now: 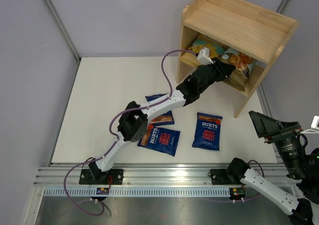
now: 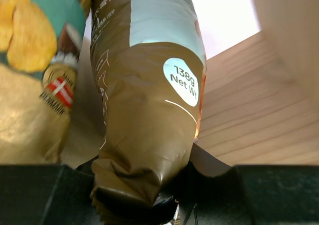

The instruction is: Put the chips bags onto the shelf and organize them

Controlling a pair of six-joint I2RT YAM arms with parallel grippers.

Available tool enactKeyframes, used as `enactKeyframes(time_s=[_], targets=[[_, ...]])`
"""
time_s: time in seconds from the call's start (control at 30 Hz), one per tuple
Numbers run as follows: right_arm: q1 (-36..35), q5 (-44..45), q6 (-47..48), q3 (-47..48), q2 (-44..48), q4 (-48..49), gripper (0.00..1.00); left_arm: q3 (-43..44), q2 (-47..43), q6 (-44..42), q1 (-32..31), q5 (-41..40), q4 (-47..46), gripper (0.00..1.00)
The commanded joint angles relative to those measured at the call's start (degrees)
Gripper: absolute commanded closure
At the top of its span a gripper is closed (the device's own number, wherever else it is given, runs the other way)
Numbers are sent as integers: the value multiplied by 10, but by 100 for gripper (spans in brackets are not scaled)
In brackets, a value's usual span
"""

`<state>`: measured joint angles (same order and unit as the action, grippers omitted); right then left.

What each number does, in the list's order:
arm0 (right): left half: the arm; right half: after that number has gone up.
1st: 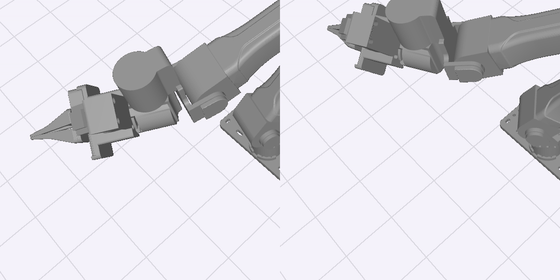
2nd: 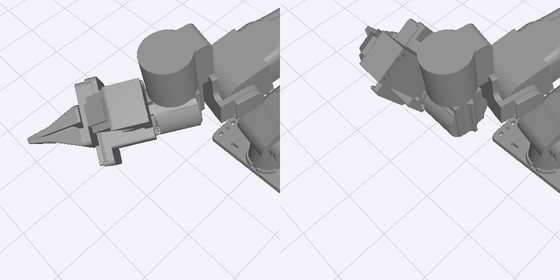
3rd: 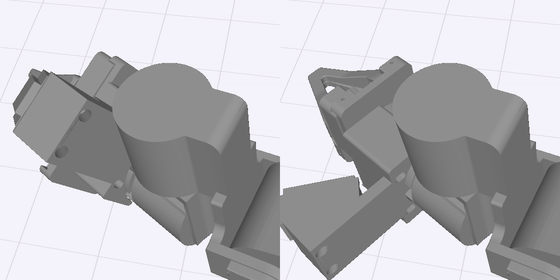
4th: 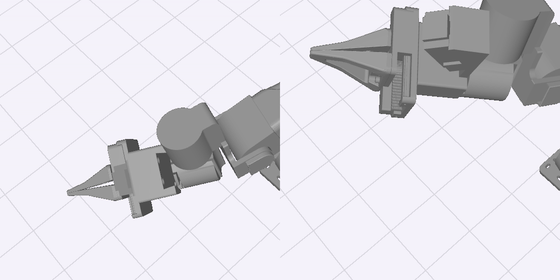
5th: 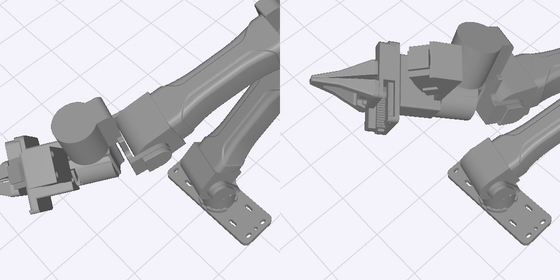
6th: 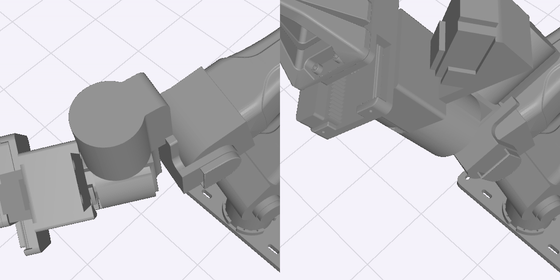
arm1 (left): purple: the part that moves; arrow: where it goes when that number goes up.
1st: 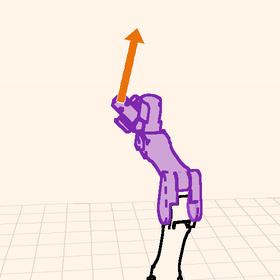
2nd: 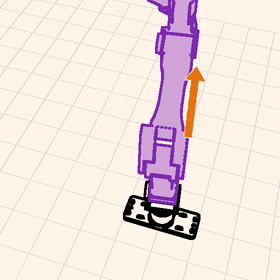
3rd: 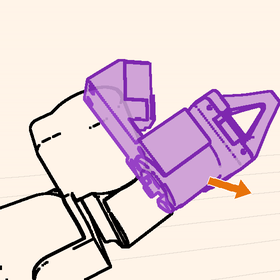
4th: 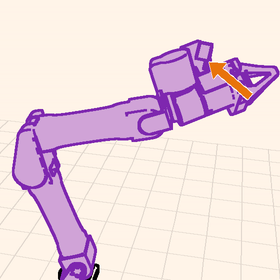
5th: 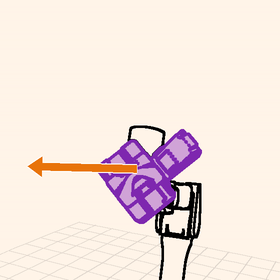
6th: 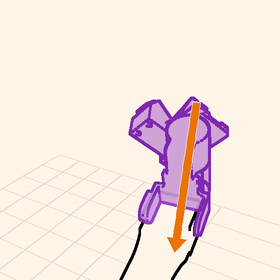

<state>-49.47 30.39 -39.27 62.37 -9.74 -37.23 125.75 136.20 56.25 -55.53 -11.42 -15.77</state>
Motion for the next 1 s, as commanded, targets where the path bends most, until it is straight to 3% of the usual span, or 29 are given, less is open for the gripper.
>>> enactKeyframes(time_s=[0.0,0.27,0.43,0.53,0.67,0.97], targets=[[0,-7,-3,7,-5,22,1,54,6,-10,-8,6,-15,80],[0,-11,-11,-1,-6,26,0,85,21,-4,-18,58,34,75],[0,-17,-17,-6,-7,30,1,93,18,-6,-20,75,74,65],[0,-18,-20,-8,-5,28,1,120,23,-17,-20,86,127,55],[0,-17,-24,-9,1,24,1,121,5,-43,-20,89,196,35],[0,-22,-27,-22,1,33,0,74,-69,-84,-17,84,318,11]])
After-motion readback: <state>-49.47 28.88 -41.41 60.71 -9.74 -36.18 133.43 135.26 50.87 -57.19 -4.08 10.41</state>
